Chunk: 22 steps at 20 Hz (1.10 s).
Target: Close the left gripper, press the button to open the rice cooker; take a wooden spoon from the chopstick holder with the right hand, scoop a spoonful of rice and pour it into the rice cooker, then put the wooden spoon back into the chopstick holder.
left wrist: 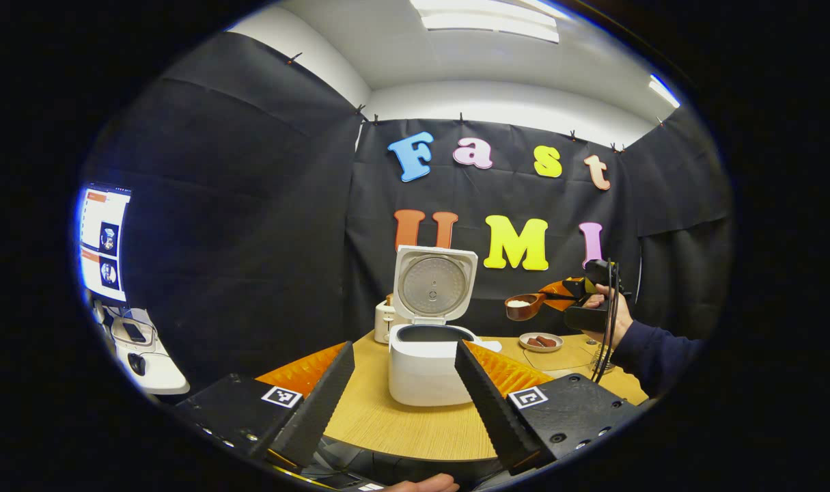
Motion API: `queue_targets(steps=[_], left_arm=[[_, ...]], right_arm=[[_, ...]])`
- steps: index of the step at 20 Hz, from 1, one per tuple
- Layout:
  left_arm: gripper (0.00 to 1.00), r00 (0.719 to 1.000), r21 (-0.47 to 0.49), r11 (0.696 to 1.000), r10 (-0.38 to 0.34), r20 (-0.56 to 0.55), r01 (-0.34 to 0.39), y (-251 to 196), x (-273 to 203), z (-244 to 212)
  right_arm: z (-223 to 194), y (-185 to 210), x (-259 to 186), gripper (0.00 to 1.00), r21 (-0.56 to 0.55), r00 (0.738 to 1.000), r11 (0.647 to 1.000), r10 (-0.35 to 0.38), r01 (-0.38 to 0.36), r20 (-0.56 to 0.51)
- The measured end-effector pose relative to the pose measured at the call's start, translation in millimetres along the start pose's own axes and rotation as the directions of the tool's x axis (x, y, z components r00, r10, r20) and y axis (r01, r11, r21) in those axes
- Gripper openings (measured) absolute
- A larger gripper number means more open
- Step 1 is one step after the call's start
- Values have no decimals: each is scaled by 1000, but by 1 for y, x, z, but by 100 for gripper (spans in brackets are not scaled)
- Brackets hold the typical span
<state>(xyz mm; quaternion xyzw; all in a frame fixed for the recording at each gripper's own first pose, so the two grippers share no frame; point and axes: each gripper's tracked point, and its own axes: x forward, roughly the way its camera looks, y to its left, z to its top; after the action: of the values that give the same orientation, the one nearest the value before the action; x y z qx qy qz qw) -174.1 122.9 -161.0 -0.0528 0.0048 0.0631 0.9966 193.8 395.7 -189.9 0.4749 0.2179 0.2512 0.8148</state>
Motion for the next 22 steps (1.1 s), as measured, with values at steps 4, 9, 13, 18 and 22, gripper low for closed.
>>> queue_targets(steps=[4,9,13,18,22], left_arm=[[94,1000,28,999,16,4,-16,13,-1,-5],[94,999,-6,1000,20,-25,-20,26,0,-18],[92,999,-30,999,40,-34,-41,38,1,-23],[92,999,-29,999,33,-40,-34,40,1,-29],[92,999,-23,1000,15,-48,-16,33,4,-33]], right_arm=[[-26,21,43,10,-246,996,966,-81,84,21],[-57,44,89,10,-457,995,883,-98,104,36],[-76,58,103,10,-652,994,750,-96,107,53],[-98,71,107,10,-877,994,468,-67,109,88],[-129,94,103,10,-965,996,249,10,82,87]])
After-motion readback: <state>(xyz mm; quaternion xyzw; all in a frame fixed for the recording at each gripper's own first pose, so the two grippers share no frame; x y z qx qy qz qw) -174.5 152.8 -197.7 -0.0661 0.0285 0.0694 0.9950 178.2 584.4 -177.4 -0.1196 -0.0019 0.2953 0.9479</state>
